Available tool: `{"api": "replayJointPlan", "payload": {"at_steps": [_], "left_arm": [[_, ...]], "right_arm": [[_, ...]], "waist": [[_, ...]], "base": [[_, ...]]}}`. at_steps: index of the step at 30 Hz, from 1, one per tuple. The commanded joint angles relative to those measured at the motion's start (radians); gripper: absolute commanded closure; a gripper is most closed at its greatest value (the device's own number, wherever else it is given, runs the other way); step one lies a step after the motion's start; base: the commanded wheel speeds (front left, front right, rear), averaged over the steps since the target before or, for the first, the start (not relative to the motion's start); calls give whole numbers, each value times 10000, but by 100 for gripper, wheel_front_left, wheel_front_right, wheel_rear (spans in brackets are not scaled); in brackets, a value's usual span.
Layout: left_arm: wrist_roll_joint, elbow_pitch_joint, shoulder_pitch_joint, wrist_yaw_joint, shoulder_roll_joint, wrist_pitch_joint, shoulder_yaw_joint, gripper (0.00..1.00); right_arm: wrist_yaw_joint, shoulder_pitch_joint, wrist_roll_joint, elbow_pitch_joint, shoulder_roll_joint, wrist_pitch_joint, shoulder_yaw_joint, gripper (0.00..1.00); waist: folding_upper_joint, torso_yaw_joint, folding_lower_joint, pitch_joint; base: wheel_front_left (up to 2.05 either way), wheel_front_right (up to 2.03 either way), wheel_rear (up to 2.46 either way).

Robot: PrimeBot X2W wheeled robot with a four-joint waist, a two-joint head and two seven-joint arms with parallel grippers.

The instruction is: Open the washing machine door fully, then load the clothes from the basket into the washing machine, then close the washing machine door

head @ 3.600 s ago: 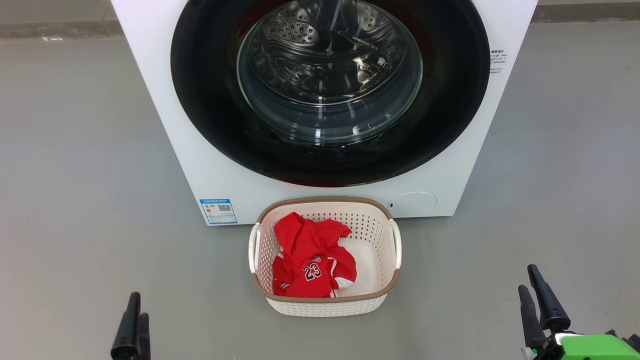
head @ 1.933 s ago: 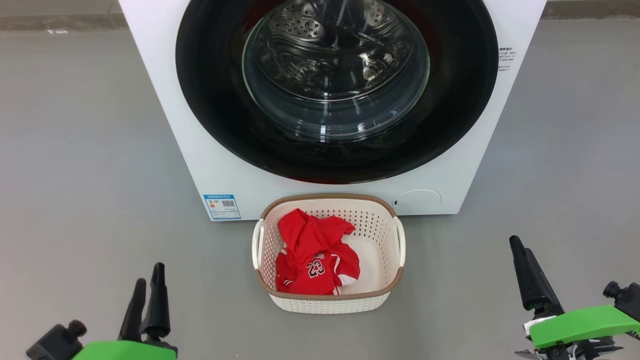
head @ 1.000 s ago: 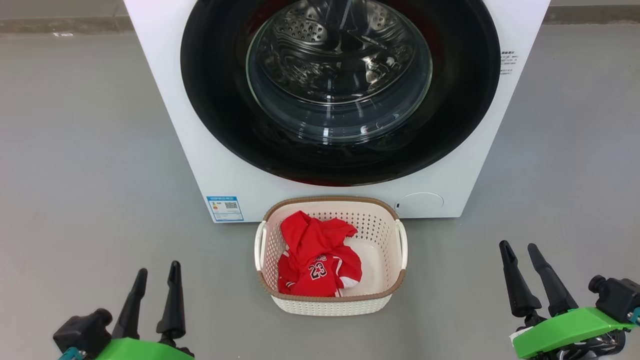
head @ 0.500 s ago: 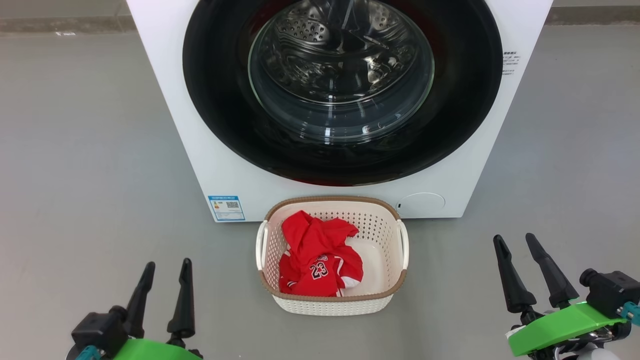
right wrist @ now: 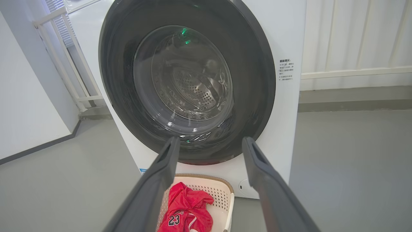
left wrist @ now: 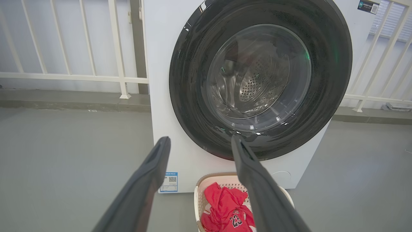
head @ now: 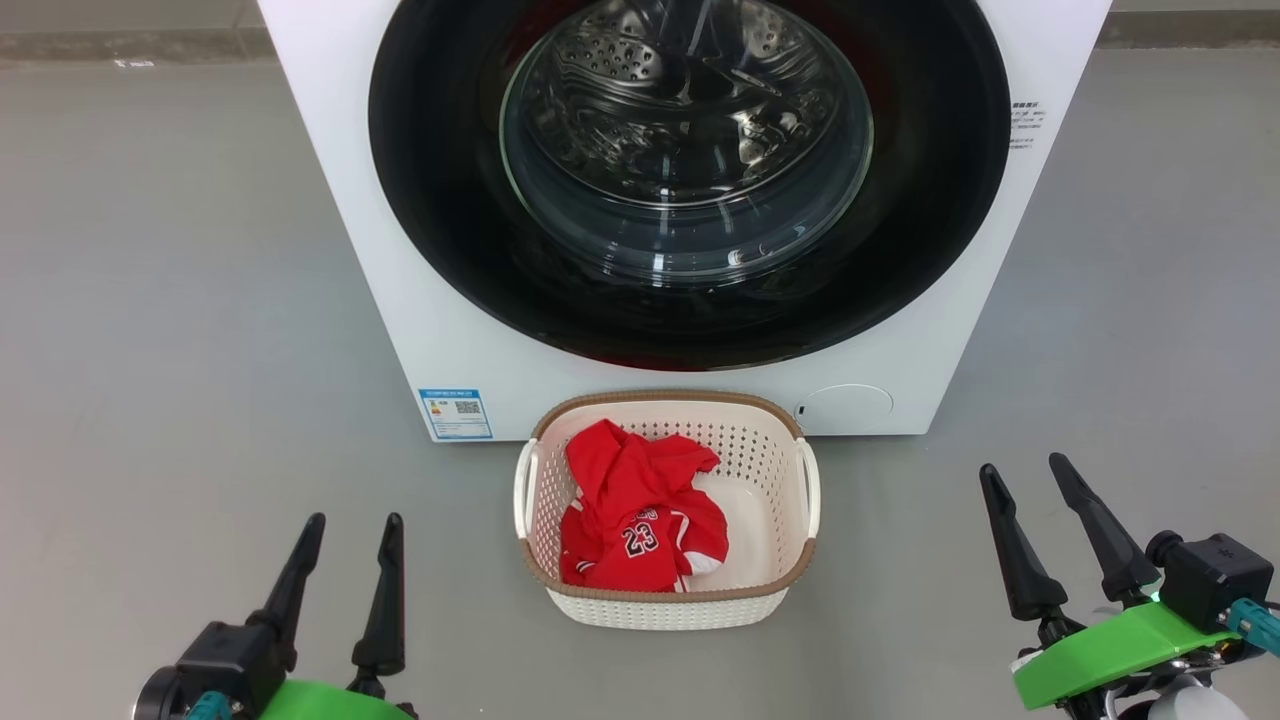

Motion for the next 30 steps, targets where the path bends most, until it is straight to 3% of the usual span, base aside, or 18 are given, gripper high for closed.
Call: {"api": "replayJointPlan", "payload": {"at_steps": [1, 30], "left_arm": [[49, -280, -421, 83, 164, -122, 277, 0], [42, -305, -433, 162, 164, -122, 336, 0]], "right_arm": [[16, -342, -32, -261, -157, -120, 219, 0], [16, -344, 93, -218, -134, -120, 165, 0]], "waist": [[0, 0, 0, -2], [0, 12, 0, 28]], "base": [[0, 0, 0], [0, 0, 0]]}}
